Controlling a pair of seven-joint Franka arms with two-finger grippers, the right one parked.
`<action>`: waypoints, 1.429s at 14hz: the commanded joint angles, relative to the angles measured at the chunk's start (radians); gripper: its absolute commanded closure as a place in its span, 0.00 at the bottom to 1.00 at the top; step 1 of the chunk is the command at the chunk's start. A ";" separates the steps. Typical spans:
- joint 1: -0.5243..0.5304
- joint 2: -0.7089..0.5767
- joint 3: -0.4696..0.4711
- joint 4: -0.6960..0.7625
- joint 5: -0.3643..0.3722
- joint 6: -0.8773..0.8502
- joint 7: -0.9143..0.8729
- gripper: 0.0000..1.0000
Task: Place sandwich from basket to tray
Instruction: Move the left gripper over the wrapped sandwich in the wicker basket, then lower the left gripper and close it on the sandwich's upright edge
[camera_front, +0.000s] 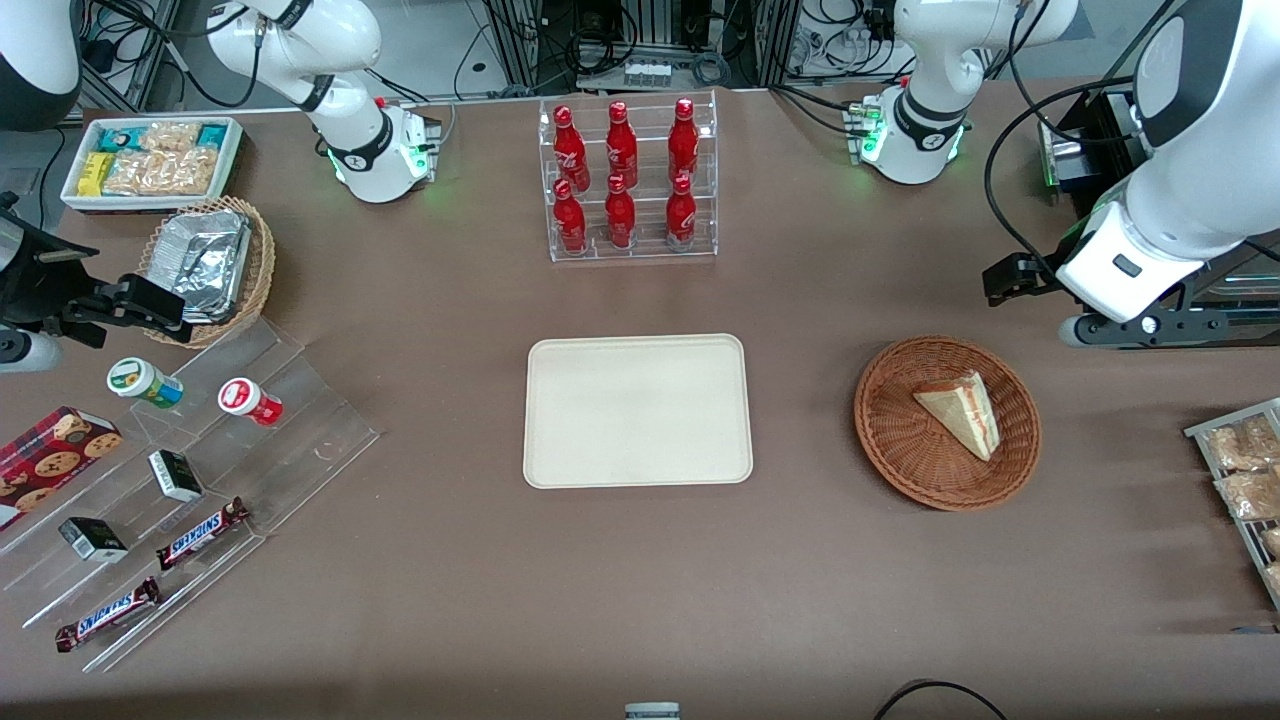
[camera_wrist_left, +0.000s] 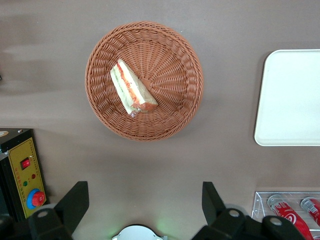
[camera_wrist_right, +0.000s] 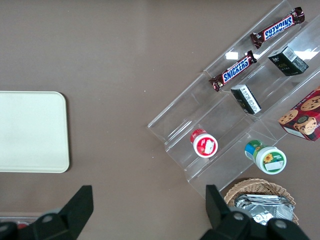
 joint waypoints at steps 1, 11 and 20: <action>0.002 0.013 0.000 0.031 0.006 -0.025 0.014 0.00; 0.039 0.026 0.069 -0.386 0.052 0.438 -0.313 0.00; 0.039 0.036 0.070 -0.705 0.052 0.943 -0.513 0.00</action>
